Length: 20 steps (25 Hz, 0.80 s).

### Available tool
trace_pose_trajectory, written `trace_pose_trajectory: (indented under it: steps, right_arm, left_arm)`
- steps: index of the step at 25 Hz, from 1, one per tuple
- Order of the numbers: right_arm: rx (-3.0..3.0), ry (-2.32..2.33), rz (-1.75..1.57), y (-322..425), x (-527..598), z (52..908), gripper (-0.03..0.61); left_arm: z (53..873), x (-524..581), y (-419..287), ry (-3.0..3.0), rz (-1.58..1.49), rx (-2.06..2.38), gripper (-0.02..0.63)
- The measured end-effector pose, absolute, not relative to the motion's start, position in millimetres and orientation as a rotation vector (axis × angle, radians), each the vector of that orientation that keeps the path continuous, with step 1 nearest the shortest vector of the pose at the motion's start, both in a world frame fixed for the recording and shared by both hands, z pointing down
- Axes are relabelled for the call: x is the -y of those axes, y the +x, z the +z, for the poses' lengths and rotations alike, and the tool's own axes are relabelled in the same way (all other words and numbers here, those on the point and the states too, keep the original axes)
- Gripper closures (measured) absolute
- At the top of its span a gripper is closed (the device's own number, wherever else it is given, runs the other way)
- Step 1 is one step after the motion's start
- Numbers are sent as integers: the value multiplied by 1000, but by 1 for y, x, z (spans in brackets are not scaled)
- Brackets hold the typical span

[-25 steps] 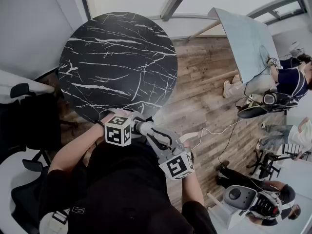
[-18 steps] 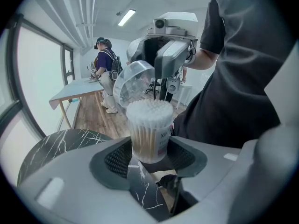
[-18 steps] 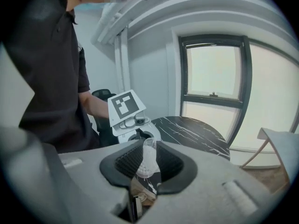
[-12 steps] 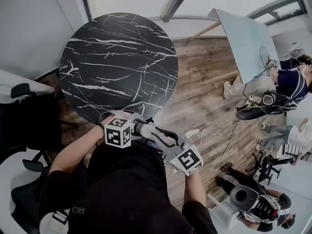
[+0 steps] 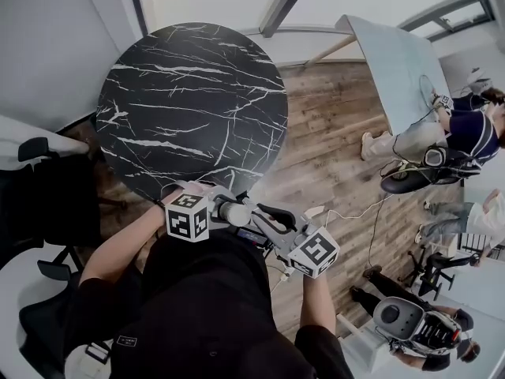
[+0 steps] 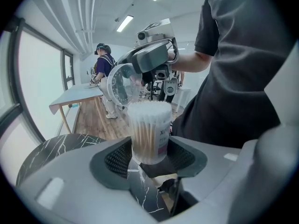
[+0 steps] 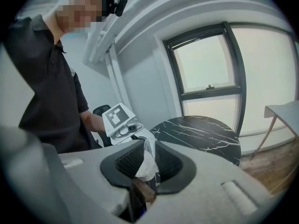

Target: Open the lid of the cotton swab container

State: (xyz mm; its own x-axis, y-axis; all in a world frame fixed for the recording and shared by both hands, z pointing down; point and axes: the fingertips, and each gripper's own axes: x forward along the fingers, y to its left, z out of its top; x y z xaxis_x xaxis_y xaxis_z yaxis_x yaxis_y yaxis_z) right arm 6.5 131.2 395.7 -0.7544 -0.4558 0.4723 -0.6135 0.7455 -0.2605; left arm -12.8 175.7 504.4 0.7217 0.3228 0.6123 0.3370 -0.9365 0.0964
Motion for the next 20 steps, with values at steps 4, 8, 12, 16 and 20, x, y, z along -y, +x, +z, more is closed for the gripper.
trace_pose_trajectory:
  steps: [4,8,12,16,20]
  right_arm:
    - [2576,833,676,15,-128,397,506]
    - [2598,841,759,20,-124,395,508]
    - [2627,834,867,28,-120,393,509]
    - [2644,841,985,39,-116,394,511]
    - [2637,854,1036,48,-114,398,512]
  left_arm:
    - [504,-177,-11,-2898,-982,556,370]
    - [502,-180,-9,-2895,-949,570,370]
    - [498,-183,-5,-2909,-898,574,370]
    - [494,-186,1,-2921,-842,559,370]
    - [490,-191,3,-2921,-808,579,370]
